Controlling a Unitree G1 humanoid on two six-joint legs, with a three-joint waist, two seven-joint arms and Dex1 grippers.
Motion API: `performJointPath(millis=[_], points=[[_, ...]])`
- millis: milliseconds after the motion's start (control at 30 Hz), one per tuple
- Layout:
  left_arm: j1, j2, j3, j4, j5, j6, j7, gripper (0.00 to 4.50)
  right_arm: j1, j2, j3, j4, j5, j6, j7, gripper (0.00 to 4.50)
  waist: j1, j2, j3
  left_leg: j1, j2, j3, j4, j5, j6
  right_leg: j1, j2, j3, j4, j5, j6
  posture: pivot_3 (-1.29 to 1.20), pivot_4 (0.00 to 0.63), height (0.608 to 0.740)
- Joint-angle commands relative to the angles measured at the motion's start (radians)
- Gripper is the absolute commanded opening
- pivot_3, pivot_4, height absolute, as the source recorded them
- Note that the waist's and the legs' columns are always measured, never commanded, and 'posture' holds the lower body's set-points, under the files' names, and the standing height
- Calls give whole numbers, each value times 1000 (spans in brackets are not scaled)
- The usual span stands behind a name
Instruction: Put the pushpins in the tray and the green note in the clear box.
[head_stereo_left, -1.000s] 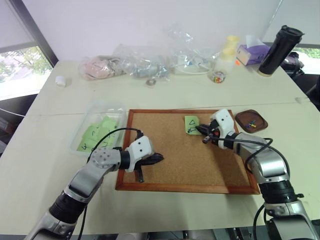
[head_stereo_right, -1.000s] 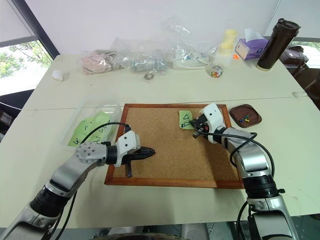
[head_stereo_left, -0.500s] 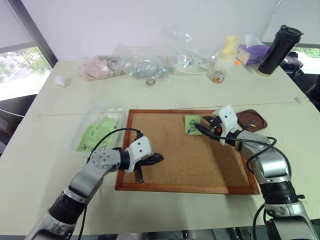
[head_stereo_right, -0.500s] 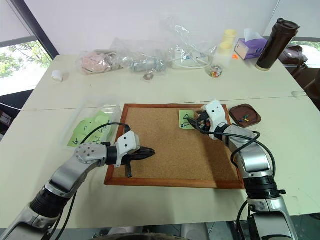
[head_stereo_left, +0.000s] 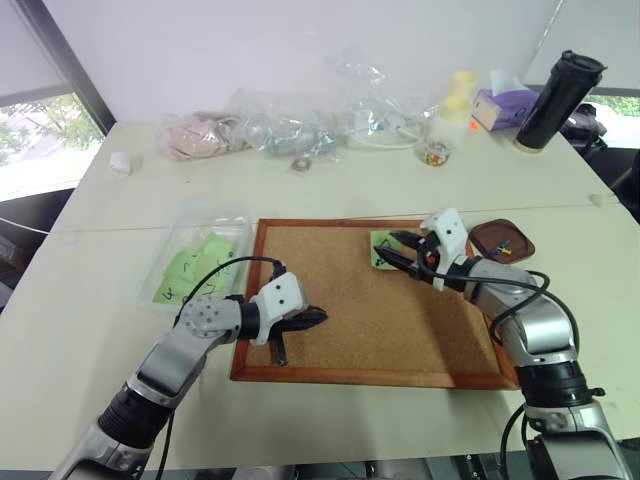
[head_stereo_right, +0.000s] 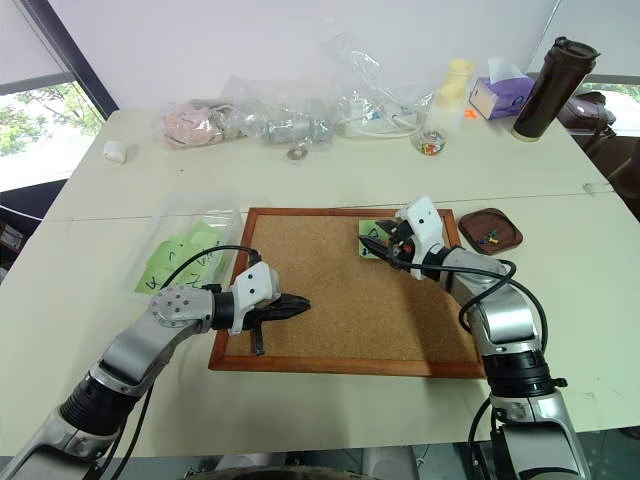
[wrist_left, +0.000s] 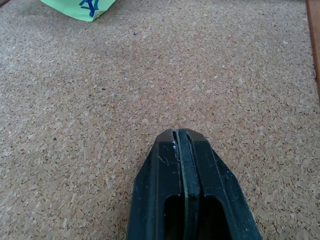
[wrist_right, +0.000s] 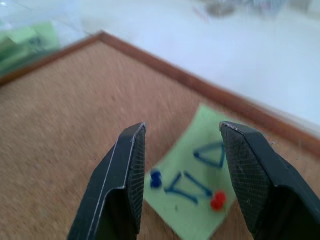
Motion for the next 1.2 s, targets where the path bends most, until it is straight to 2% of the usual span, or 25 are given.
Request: performJointPath(millis=[33,500,600,700,967,1200], points=[[9,3,-11,5,12,15,3,0,-11,-2,-5,26,-3,-23,18,2363,0,0,0,0,0,0,0,0,0,0,0,0,0,0,0,0,150,740],[10,6,-9,-6,10,23,6,0,11,2,-9,75,-7,-46,22,2363,0,0,0,0,0,0,0,0,0,0,0,0,0,0,0,0,150,740],[8,6,-9,-6,9,23,4,0,16,8,-3,77,-10,-48,16,1506,0,0,0,0,0,0,0,0,0,0,0,0,0,0,0,0,150,740],[6,7,-10,-7,11,22,3,0,20,11,-2,85,-17,-43,7,60,0,0,0,0,0,0,0,0,0,0,0,0,0,0,0,0,150,740],[1,5,-11,-4,12,22,3,0,27,6,-11,90,-25,-41,8,60,0,0,0,0,0,0,0,0,0,0,0,0,0,0,0,0,150,740],[1,6,-13,-6,5,39,0,0,-5,9,-93,-11,46,29,-46,60,1,0,0,0,0,0,0,0,0,0,0,0,0,0,0,0,150,740]])
